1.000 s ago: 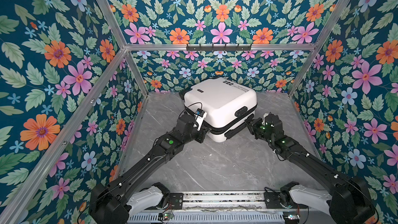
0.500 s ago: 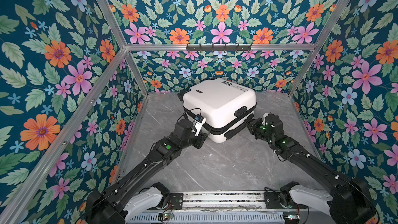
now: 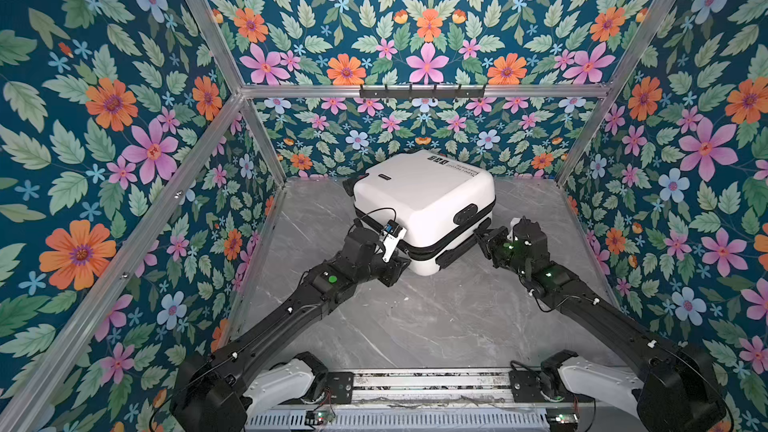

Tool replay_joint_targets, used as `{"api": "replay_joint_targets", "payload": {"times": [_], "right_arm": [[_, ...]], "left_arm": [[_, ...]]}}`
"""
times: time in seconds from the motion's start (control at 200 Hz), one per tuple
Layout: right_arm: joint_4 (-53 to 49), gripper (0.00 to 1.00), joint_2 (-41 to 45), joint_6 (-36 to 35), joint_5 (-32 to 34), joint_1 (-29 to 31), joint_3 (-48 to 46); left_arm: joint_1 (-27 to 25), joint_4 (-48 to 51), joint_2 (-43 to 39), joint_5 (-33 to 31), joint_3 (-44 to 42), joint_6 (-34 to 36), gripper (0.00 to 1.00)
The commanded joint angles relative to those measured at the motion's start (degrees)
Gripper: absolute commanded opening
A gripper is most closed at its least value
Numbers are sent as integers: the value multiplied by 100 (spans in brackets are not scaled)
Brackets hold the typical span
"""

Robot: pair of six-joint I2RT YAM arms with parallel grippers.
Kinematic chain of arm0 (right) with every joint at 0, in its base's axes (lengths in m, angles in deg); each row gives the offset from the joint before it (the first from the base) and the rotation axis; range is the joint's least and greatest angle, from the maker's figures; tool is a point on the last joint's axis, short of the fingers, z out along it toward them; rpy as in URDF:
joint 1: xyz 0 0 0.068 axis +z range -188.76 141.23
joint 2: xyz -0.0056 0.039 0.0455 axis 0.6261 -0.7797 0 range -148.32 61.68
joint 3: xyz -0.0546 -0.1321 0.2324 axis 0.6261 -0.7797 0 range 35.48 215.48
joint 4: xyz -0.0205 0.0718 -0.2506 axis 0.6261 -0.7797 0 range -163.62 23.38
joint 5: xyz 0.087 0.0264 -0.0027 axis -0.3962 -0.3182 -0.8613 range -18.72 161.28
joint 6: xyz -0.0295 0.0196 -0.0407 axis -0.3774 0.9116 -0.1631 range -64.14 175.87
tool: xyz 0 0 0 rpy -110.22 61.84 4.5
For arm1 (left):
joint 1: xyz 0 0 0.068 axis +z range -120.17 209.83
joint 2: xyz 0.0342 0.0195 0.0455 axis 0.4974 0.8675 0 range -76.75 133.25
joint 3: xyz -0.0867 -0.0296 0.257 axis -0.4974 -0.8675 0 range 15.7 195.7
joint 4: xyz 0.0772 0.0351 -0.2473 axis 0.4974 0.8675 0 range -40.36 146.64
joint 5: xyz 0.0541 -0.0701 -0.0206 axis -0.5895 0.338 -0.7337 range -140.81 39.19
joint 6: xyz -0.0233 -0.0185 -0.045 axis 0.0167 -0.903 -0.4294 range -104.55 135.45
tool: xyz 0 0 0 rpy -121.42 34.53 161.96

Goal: Pack the luggage

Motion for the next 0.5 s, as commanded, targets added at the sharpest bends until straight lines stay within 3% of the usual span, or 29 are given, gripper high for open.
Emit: {"api": "replay_joint_targets", "payload": {"times": [0.0, 0.495], "right_arm": [[1604, 0, 69, -296, -290, 20, 82], [1601, 0, 8, -313, -299, 21, 82]], "left_arm": [[-22, -342, 55, 224, 26, -105, 49], [-75, -279, -178, 678, -153, -289, 56]]}}
